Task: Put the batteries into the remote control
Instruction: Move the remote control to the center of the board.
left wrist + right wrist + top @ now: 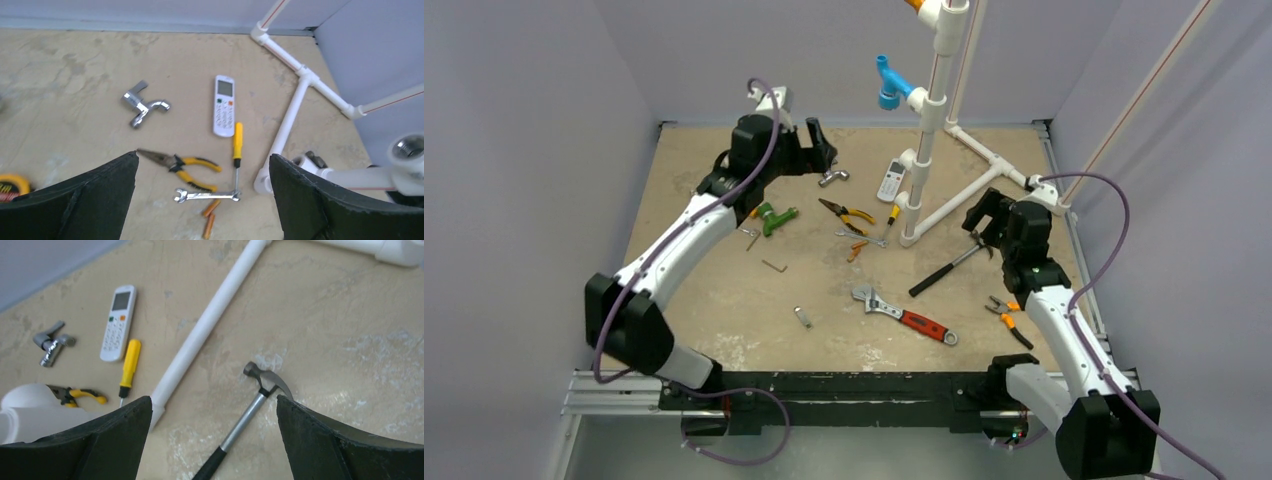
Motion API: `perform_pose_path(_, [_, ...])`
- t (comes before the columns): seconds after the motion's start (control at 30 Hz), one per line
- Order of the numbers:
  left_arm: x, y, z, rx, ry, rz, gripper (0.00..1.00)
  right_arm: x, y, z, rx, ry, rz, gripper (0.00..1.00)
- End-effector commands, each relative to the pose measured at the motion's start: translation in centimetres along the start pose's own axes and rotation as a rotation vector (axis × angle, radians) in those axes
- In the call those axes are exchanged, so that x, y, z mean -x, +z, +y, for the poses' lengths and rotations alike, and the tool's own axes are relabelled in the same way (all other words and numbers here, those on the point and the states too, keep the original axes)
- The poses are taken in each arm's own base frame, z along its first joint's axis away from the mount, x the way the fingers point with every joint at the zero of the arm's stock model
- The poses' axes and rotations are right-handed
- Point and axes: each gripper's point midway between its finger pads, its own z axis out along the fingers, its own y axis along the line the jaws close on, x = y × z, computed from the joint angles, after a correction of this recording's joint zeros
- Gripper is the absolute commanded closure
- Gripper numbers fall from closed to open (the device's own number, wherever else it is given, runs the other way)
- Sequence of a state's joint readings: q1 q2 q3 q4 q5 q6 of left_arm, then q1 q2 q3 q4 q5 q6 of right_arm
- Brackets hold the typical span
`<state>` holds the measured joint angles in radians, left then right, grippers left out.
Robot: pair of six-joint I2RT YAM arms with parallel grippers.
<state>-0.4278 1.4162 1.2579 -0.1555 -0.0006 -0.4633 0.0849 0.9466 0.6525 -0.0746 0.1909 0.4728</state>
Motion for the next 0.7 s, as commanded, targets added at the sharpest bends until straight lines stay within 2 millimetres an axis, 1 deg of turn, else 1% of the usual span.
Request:
perform_pose_path(0.0, [0.5, 4.3, -5.1, -0.182, 0.054, 0.080, 0.00, -0.7, -1.0, 0.4, 0.012, -0.009, 0.082, 0.08])
perform_pose_path(0.13, [-1.5, 10.2, -6.7, -0.237, 0.068, 0.202, 0.00, -0.6, -1.5, 0.3, 0.008, -0.019, 0.083, 0.10])
perform_pose_path(0.2, [-3.3, 12.6, -8.0, -0.278, 0.085, 0.263, 0.00, -0.8, -1.6, 0.7, 0.036, -0.023, 0.091, 0.12])
perform_pose_path(0.27, [-5.2, 14.5, -9.1, -0.303, 0.116, 0.306, 0.00, -1.2, -1.6, 1.0, 0.051, -0.016, 0.104, 0.13])
perform_pose_path(0.37, [-8.4, 16.7, -10.7, -0.330, 0.156, 0.375, 0.00, -1.7, -1.6, 1.1, 0.066, -0.004, 0.117, 0.14])
perform_pose_path(0.43, [-10.3, 18.1, -11.2, -0.338, 0.155, 0.419, 0.00, -2.0, -1.6, 1.1, 0.069, -0.003, 0.125, 0.14])
perform_pose_path(0.53, [-12.1, 19.7, -11.2, -0.340, 0.115, 0.442, 0.01, -2.2, -1.6, 1.1, 0.072, -0.009, 0.131, 0.14])
perform_pose_path(0.67, [-13.9, 21.6, -10.9, -0.326, 0.060, 0.452, 0.01, -2.4, -1.4, 1.0, 0.070, -0.015, 0.135, 0.14])
